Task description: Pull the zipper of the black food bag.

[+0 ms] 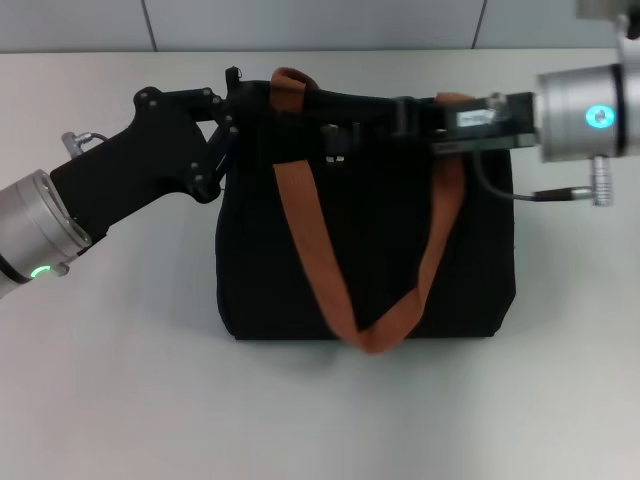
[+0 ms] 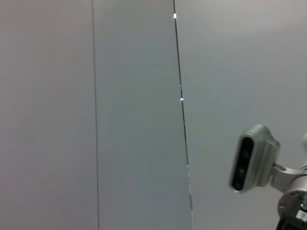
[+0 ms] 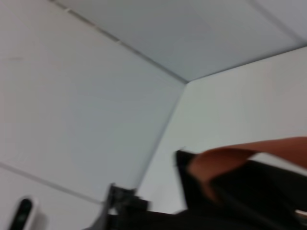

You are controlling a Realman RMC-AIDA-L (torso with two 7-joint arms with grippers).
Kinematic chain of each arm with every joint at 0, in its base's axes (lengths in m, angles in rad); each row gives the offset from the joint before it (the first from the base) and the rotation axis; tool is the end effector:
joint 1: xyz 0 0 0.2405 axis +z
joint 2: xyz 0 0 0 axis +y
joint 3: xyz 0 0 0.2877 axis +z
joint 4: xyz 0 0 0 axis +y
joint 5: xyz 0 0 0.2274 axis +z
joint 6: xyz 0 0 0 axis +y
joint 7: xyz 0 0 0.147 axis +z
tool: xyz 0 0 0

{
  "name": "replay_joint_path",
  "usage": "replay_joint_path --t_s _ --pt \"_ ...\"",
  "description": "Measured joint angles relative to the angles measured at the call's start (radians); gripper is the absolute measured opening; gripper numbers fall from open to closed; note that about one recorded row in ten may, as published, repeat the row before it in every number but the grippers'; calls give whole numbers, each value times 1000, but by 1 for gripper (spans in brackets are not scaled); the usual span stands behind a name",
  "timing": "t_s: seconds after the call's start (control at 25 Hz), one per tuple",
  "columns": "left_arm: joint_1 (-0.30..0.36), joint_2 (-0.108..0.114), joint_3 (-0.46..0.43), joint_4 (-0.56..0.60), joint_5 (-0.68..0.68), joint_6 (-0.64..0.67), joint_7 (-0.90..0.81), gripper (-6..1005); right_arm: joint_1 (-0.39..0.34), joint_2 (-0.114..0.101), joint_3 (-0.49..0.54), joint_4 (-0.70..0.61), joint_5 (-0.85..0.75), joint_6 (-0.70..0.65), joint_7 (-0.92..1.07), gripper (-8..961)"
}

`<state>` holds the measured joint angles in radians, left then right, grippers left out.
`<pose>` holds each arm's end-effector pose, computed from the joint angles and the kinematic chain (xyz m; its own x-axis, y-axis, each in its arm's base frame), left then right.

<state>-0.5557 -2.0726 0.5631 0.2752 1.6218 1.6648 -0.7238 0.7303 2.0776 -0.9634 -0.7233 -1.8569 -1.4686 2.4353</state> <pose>-0.2751 0.3483 -0.0284 0.6171 -0.1448 0.7735 0.3125 -0.8570 -0.4097 0.1843 0.4152 -0.0367 0.3180 -0.8832 -0.3447 -0.8465 -0.4282 0.3164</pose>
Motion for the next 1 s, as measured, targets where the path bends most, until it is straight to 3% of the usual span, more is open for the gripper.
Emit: replay_joint_path --t_s 0.08,0.12,0.16,0.4,0.6,0.8,0.88,1.0 --pt "4 1 0 2 -11 -2 0 76 -81 0 3 -126 -34 -9 70 -1" --pt "4 1 0 2 -11 -2 0 77 -81 0 3 -126 -34 -9 70 -1" --pt "5 2 0 3 -14 -3 0 77 -144 0 9 -226 -46 -23 111 -1" --pt "8 3 -2 7 -22 -13 0 80 -262 -3 82 -380 -50 -88 158 0" --pt "6 3 -2 6 -23 -16 -1 82 -286 1 146 -381 -7 -158 113 0" --pt "6 3 5 2 -24 -22 -5 85 -335 -3 168 -300 220 -212 -117 13" --pt "5 3 7 1 -22 -24 -15 86 -342 -24 170 -192 370 -299 -316 18" --pt "3 3 9 3 -18 -31 -56 87 -320 -47 170 -69 427 -441 -515 130"
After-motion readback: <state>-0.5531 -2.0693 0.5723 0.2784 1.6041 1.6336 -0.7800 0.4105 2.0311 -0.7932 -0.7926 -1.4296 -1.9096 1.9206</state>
